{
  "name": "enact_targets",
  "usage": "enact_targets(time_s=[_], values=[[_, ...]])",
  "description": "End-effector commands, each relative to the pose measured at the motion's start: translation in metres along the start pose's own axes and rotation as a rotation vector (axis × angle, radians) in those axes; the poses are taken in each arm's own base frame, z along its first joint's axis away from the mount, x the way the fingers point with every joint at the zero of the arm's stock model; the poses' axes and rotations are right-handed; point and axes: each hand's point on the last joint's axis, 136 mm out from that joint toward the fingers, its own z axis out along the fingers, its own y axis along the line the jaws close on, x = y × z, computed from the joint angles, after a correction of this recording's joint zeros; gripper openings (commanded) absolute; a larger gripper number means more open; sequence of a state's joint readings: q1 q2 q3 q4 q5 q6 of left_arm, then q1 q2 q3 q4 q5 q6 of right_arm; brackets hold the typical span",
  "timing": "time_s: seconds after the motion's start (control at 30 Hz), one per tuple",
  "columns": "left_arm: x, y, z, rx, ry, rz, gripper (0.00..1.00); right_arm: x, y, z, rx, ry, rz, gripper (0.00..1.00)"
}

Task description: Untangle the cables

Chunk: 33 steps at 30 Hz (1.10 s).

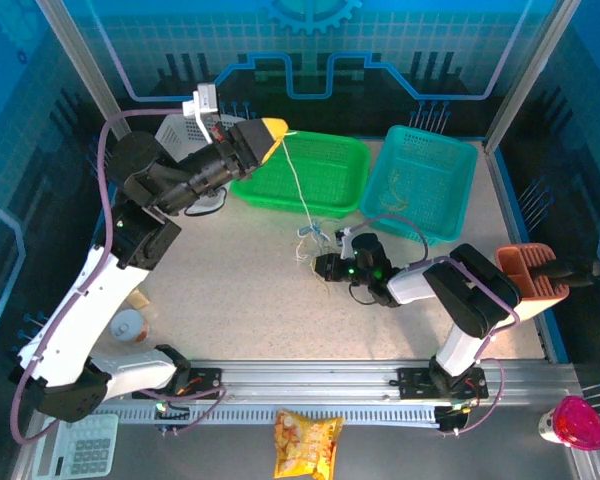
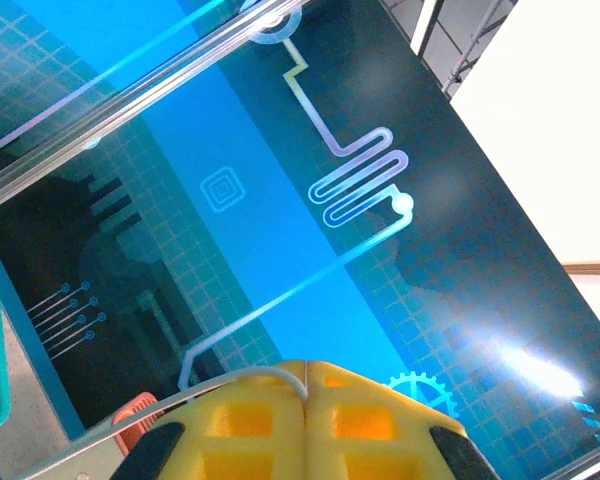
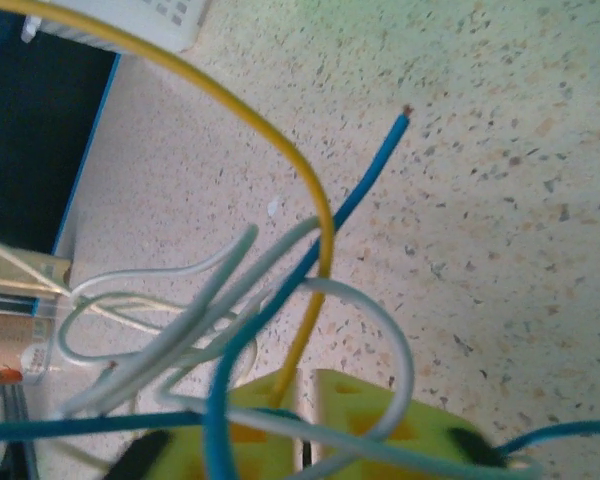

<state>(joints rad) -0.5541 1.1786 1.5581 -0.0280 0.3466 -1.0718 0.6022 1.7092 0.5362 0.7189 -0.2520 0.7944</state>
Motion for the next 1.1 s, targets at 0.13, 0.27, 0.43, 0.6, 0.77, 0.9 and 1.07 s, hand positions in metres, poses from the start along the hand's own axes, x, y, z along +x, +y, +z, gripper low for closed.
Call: enact_targets(time_s=[0.13, 0.27, 0.43, 0.6, 0.77, 0.9, 1.07], values=[[0.023, 0.05, -0.001, -0.063, 0.045, -0.056, 0.0, -0.002, 0.029, -0.016, -0.02, 0.03, -0.073, 0.47], [0.04, 0.091, -0.007, -0.132, 0.052, -0.108, 0.0, -0.016, 0.049, -0.033, -0.014, 0.021, -0.152, 0.58], [0.052, 0.117, -0.012, -0.176, 0.054, -0.134, 0.0, -0.026, 0.064, -0.053, 0.006, 0.02, -0.229, 0.61], [0.052, 0.116, -0.013, -0.172, 0.053, -0.132, 0.0, -0.035, 0.077, -0.065, -0.001, 0.003, -0.276, 0.63], [0.048, 0.109, -0.011, -0.15, 0.047, -0.134, 0.0, -0.038, 0.096, -0.07, -0.021, -0.012, -0.355, 0.64], [0.046, 0.101, -0.009, -0.126, 0.046, -0.14, 0.0, -0.036, 0.114, -0.066, -0.037, -0.021, -0.438, 0.66], [0.044, 0.096, -0.007, -0.112, 0.044, -0.141, 0.0, -0.031, 0.128, -0.05, -0.07, -0.014, -0.485, 0.67]])
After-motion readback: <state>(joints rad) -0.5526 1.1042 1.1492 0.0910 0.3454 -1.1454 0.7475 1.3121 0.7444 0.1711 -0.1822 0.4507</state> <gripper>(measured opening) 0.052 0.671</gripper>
